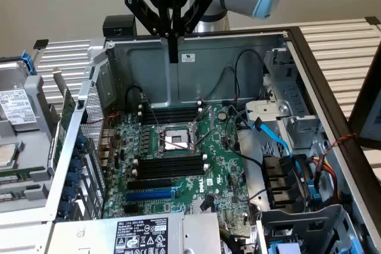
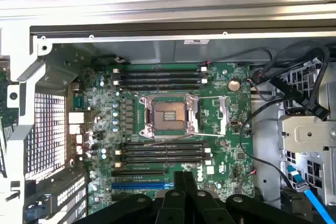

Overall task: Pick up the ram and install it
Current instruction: 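Reach for the ram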

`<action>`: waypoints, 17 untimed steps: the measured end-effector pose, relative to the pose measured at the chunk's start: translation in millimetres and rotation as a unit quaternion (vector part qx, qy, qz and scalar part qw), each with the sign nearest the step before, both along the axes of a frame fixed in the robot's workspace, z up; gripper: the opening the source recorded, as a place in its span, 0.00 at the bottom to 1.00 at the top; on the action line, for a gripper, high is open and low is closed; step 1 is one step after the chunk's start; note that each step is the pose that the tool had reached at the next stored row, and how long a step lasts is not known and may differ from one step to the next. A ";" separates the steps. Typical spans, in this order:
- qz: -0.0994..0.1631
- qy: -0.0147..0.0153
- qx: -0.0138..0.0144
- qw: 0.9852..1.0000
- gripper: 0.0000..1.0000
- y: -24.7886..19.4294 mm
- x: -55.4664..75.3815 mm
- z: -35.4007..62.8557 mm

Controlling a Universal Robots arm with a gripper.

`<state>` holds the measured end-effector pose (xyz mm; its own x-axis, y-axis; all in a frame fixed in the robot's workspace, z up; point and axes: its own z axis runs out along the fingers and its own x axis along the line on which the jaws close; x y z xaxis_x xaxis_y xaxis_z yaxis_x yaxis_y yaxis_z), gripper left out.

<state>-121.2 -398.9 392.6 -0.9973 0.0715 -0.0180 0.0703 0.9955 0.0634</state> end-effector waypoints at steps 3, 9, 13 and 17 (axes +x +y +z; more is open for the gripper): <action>0.000 0.000 0.001 1.000 0.11 0.0 0.0 0.0; 0.000 0.000 0.001 1.000 0.11 0.0 0.0 0.0; 0.000 0.000 0.002 1.000 0.11 -0.1 -0.6 0.0; 0.000 0.000 0.002 1.000 0.11 0.0 -12.3 0.0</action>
